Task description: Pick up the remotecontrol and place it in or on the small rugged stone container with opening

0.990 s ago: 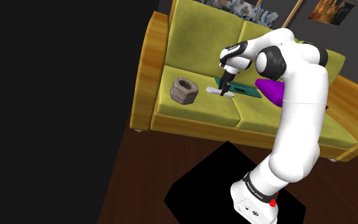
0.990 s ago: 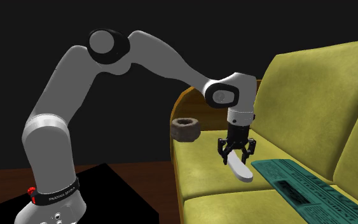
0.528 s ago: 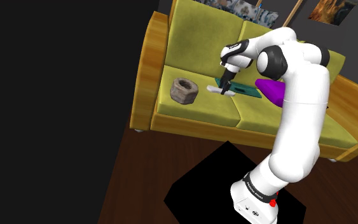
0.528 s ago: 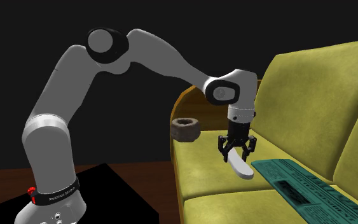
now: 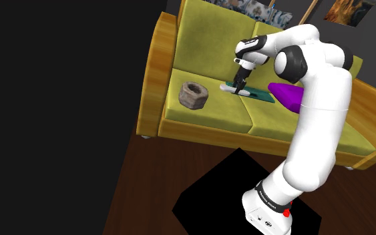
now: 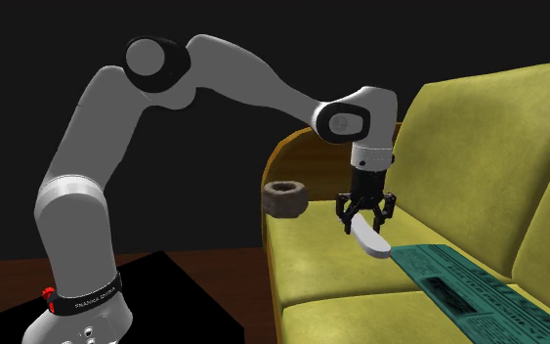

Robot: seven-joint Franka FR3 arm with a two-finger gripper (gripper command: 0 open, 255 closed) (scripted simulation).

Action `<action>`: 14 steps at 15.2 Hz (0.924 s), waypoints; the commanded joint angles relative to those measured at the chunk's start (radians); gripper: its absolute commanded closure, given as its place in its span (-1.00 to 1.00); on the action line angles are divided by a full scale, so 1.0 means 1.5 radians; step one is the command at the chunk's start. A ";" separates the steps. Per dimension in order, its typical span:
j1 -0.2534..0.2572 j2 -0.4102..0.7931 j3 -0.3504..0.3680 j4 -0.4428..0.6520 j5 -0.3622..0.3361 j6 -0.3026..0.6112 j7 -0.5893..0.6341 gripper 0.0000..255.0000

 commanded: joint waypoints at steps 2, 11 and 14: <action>0.002 -0.010 -0.005 0.013 -0.008 -0.022 0.004 1.00; 0.002 -0.032 -0.015 0.067 -0.026 -0.091 0.016 1.00; 0.000 -0.036 -0.017 0.088 -0.030 -0.116 0.020 1.00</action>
